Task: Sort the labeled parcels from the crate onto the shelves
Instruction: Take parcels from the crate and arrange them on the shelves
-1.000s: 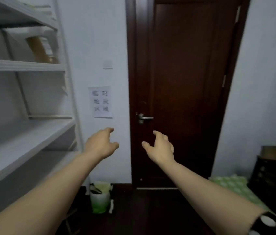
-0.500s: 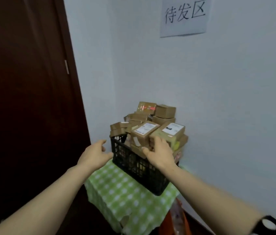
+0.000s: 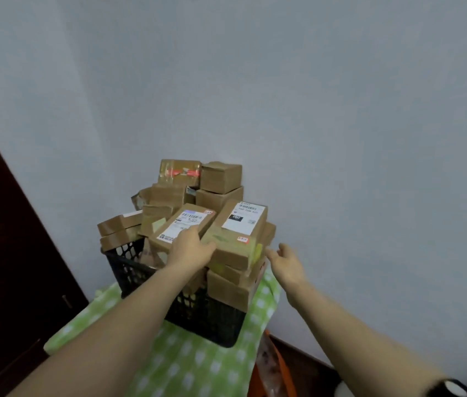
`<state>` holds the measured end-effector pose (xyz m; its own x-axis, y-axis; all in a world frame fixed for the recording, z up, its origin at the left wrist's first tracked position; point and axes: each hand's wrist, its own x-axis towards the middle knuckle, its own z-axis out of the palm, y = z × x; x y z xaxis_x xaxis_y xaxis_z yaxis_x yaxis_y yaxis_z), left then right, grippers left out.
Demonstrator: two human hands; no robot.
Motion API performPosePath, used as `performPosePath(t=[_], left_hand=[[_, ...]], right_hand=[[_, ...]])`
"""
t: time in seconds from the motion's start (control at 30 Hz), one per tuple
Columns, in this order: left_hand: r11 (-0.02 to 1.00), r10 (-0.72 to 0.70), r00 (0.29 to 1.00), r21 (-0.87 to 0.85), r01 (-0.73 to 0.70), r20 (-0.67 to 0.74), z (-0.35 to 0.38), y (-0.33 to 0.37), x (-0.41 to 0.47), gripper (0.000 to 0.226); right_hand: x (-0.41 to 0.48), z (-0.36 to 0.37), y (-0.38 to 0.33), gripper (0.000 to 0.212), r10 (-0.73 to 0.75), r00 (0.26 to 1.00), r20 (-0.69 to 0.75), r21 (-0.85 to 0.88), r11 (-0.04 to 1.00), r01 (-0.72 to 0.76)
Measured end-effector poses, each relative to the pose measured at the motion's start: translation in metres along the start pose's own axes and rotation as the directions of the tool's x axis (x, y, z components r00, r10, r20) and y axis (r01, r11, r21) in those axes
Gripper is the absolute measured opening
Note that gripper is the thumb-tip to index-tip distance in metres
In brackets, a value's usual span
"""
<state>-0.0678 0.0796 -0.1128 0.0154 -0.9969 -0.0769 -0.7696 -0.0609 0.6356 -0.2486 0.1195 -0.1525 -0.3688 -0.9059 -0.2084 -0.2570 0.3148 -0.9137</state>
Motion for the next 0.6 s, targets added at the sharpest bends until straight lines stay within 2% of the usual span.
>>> performPosePath(t=[0.07,0.23,0.33,0.43,0.53,0.6], left_hand=[[0.999,0.017,0.998,0.038,-0.019,0.054,0.008,0.005,0.022,0.055],[0.995,0.002,0.986,0.097,-0.019,0.167,0.024,0.007,0.057,0.064],[0.997,0.002,0.983,0.079,-0.017,0.186,0.029,0.008,0.066,0.066],[0.995,-0.053,0.981,-0.07,0.067,0.185,0.032,0.009,0.074,0.072],[0.963,-0.117,0.965,-0.21,0.168,0.235,0.037,0.009,0.075,0.048],[0.928,-0.133,0.955,-0.305,0.214,0.264,0.04,0.007,0.073,0.05]], right_hand=[[0.009,0.013,-0.007,0.049,0.019,1.0,0.016,0.058,0.998,-0.02],[0.032,0.044,-0.006,0.049,0.078,0.996,0.054,0.183,0.979,-0.086],[0.042,0.056,0.0,0.045,0.087,0.996,0.035,0.175,0.98,-0.092],[0.047,0.058,0.002,0.034,0.107,0.994,0.03,0.279,0.954,-0.111],[0.048,0.053,0.007,0.031,0.119,0.992,0.047,0.44,0.889,-0.128],[0.048,0.048,0.012,0.034,0.091,0.995,0.041,0.483,0.87,-0.1]])
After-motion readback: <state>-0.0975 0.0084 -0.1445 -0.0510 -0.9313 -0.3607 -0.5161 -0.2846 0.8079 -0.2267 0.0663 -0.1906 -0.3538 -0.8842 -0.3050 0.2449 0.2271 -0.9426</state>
